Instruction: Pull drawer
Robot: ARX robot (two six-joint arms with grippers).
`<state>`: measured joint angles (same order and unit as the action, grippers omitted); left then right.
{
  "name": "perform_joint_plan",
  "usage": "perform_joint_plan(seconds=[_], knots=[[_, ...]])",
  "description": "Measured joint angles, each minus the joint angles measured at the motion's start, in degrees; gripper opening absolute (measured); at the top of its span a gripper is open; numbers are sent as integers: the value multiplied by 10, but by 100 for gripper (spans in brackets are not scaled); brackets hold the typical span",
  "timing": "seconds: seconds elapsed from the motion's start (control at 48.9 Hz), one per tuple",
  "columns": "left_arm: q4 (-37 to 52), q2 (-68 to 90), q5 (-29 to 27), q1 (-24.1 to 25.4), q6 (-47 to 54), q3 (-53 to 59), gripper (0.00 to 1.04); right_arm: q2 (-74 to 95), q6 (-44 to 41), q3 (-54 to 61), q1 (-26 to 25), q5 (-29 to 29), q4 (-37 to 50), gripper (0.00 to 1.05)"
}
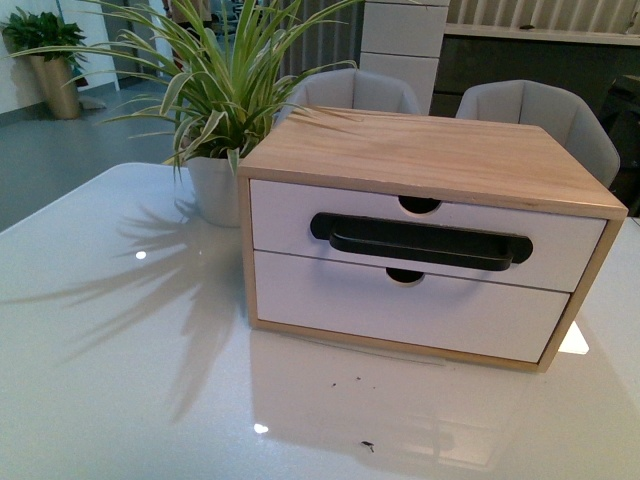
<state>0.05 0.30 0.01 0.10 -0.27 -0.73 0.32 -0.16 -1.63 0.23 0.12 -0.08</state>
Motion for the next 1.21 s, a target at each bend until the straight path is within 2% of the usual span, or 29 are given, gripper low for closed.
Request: perform_joint_plan(seconds=[0.86, 0.901, 0.942, 1.085, 1.208], knots=[[0, 0, 0, 0, 0, 0, 97, 5, 9, -2, 2, 7, -8, 96], [-30, 14, 38, 3, -7, -9, 97, 34, 40, -18, 9, 25, -56, 96], [-39, 34, 55, -1, -10, -13, 97, 63, 56, -24, 8, 21, -62, 96], [49, 168, 71, -64, 15, -26, 97, 202, 52, -66, -14, -38, -9, 96], [184, 346, 117, -117, 75, -81, 97, 343, -21, -132, -29, -94, 24, 96]])
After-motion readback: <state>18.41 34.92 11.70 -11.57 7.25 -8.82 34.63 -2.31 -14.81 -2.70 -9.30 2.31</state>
